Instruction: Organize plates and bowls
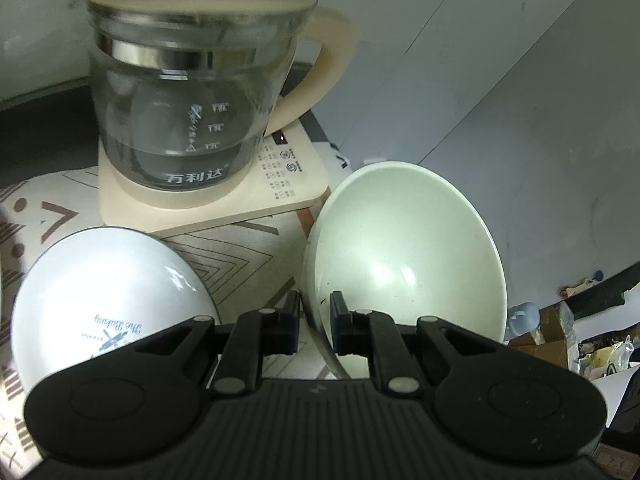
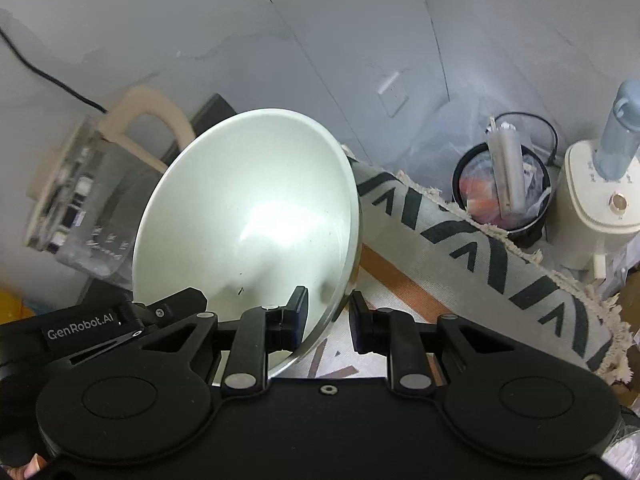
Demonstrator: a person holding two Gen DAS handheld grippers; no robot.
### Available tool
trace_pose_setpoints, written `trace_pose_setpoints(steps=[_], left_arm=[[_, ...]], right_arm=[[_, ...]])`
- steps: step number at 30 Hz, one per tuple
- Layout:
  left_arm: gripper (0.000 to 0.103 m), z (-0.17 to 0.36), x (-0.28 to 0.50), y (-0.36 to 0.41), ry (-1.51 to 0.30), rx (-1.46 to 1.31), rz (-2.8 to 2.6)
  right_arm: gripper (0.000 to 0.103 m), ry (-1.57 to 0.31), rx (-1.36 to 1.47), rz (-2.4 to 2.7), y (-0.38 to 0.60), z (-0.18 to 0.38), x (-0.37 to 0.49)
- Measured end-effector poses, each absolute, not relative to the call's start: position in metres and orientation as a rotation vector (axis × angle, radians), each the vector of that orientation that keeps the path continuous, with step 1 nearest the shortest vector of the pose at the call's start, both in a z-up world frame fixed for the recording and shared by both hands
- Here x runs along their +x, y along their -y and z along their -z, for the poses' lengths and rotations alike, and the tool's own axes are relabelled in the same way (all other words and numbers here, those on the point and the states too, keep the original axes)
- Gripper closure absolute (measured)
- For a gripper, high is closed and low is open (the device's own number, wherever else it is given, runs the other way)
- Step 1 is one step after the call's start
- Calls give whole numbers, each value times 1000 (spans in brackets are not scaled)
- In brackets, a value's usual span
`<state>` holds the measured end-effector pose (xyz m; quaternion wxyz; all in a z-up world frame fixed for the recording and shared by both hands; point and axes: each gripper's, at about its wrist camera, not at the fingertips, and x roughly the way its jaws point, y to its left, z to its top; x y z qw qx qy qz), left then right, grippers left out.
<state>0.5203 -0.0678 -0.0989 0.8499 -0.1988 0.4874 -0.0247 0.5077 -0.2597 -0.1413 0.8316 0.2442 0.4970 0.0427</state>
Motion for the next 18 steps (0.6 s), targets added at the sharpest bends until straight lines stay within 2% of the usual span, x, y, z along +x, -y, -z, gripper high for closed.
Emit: trace_pose_setpoints(steps=[18], left_arm=[[89,47,421,67,-937,-436,-8]], right_arm=[[81,-987,428,-200,254,90,431]])
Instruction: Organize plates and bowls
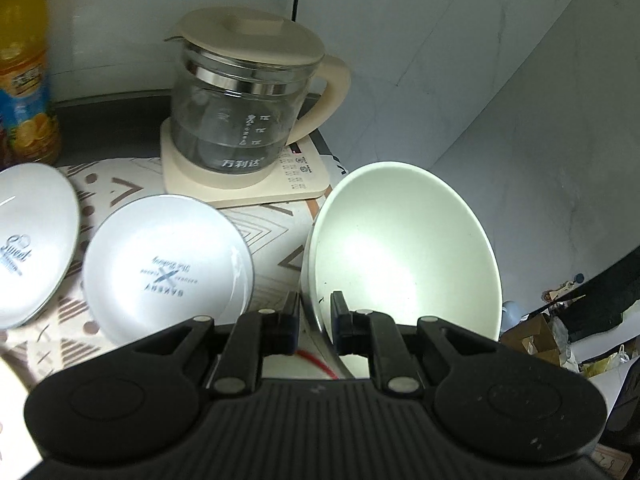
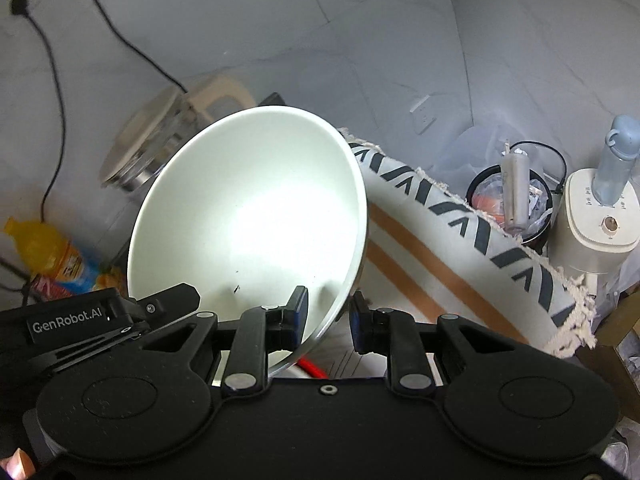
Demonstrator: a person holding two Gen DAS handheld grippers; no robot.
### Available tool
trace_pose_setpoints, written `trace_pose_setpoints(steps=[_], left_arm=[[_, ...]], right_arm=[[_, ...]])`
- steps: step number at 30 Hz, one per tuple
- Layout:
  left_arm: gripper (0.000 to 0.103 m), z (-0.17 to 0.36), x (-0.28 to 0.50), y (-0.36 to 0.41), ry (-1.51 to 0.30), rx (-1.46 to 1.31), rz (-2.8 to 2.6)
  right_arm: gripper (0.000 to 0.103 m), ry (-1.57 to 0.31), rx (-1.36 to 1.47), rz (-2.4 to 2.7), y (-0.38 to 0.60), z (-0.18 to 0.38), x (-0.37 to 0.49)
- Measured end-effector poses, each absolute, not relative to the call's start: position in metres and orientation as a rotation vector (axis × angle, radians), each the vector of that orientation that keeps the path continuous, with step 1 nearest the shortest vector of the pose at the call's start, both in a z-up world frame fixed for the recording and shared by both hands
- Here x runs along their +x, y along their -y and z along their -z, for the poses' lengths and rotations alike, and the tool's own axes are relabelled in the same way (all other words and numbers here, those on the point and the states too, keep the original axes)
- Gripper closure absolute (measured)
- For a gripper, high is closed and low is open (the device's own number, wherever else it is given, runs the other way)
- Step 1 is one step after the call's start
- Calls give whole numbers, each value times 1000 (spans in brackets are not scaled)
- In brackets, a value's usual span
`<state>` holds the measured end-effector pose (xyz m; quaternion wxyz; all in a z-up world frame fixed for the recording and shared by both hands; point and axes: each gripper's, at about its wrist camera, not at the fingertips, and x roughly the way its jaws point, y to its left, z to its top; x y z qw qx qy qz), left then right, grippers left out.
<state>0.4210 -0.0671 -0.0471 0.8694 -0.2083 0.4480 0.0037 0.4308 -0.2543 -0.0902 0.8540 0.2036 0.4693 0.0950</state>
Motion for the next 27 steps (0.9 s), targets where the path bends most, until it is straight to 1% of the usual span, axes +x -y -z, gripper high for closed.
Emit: trace_pose_setpoints(steps=[10,27], left_arm=[[89,39,375,62,-927,-447,-59],[88,54,324,56,-976,-456,-132]], right_arm=[[80,-980,394,-266,252,81,402],[80,-1025,320,-346,236,90,364]])
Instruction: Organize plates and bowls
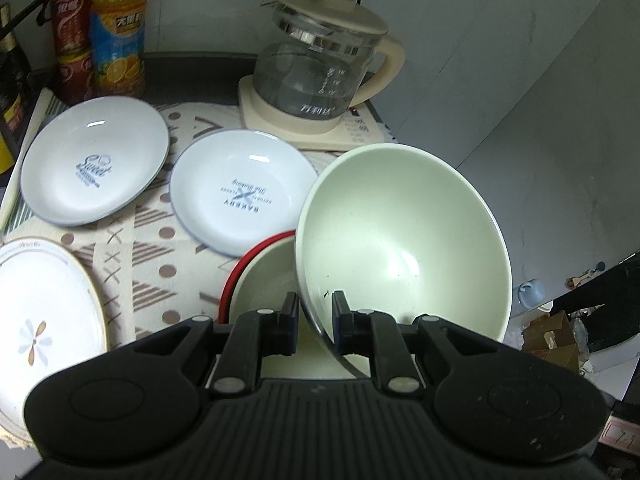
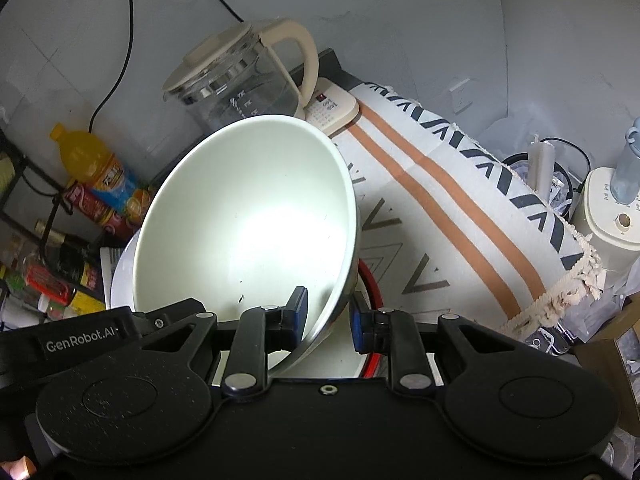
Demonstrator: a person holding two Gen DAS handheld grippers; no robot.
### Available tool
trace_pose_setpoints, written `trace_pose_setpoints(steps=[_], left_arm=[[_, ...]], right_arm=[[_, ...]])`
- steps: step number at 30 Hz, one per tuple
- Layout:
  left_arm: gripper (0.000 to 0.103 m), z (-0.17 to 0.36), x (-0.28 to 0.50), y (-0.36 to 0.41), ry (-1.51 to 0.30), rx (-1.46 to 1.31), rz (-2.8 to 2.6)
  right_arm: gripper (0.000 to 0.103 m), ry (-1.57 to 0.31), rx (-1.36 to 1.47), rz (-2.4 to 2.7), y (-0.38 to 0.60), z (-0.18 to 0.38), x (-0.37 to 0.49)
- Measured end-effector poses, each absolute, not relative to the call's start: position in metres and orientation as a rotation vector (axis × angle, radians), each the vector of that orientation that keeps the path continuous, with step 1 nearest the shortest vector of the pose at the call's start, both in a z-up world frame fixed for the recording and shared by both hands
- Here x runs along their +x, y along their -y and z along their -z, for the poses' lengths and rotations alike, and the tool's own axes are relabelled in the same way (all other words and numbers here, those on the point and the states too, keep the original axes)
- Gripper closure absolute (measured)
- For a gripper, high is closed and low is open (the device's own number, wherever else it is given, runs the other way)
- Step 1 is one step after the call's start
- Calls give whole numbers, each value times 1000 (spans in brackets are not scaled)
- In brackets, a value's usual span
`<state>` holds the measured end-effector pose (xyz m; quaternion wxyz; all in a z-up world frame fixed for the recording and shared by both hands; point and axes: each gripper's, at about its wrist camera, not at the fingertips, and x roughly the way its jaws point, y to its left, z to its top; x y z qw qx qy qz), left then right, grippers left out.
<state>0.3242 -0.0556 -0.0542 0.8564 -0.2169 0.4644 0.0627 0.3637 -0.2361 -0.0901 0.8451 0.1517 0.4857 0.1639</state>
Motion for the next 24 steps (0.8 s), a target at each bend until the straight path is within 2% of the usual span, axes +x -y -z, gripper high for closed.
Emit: trace_pose_setpoints(steps=[11,24], left_arm=[[87,76,315,46,-1058,-491,-144],[85,87,310,37,-1099,-514,-137]], right_arm=[[81,-1068,246,-346,221,102,359],[87,-1109,204,-290,208,114,371]])
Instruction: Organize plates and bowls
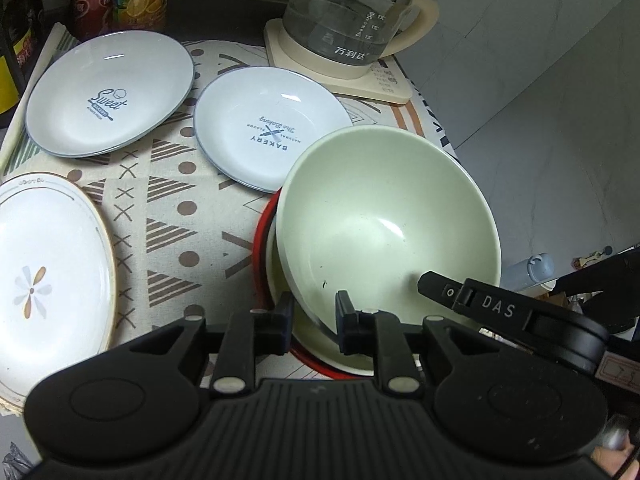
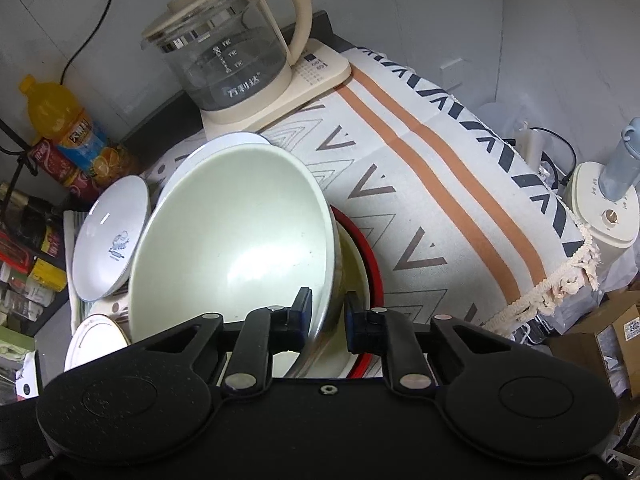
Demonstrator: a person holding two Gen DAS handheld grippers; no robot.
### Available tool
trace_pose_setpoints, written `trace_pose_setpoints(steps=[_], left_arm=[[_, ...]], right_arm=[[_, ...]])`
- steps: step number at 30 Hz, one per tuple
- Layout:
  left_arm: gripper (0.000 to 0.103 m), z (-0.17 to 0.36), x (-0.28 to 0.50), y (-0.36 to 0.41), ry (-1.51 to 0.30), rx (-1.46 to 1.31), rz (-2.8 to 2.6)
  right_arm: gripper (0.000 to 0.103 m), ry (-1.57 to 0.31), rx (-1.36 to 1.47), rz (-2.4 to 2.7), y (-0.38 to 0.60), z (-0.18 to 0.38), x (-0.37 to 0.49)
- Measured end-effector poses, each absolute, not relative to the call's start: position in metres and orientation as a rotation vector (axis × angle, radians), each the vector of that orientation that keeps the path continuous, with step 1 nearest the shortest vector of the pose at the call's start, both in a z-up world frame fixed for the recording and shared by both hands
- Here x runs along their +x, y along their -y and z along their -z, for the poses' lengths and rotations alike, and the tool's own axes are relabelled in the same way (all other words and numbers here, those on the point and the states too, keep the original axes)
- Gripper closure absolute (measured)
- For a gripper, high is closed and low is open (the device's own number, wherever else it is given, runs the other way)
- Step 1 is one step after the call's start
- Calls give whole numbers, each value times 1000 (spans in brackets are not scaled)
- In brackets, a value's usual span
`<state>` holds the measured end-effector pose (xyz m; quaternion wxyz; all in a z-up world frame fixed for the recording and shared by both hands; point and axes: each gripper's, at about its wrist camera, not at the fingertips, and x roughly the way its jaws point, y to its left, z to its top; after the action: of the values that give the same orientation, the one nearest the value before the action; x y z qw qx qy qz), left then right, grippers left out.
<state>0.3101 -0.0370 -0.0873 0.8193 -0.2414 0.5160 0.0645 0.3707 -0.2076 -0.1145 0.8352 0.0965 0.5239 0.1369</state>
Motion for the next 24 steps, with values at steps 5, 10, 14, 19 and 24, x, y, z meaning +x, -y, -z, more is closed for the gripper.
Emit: trace_pose_setpoints(steps=[5,10,14,19,24], left_arm=[[85,87,307,32,-1085,-515,-169],[85,86,307,33,-1084,-508,-183],[84,82,307,36,-1073,-488,-194],[79,77,299,37,-1055,-488,-208],[74,70,286,38,-1034,-493,-234]], right_arm=[[87,-1124,178,-282,205,118,374],[81,-1137,190,-304,207,113,377],[76,-1133,197,-325,210,106,373],[73,-1109,164,-335,216,100,367],[74,-1090,188,-347,227,96,360]])
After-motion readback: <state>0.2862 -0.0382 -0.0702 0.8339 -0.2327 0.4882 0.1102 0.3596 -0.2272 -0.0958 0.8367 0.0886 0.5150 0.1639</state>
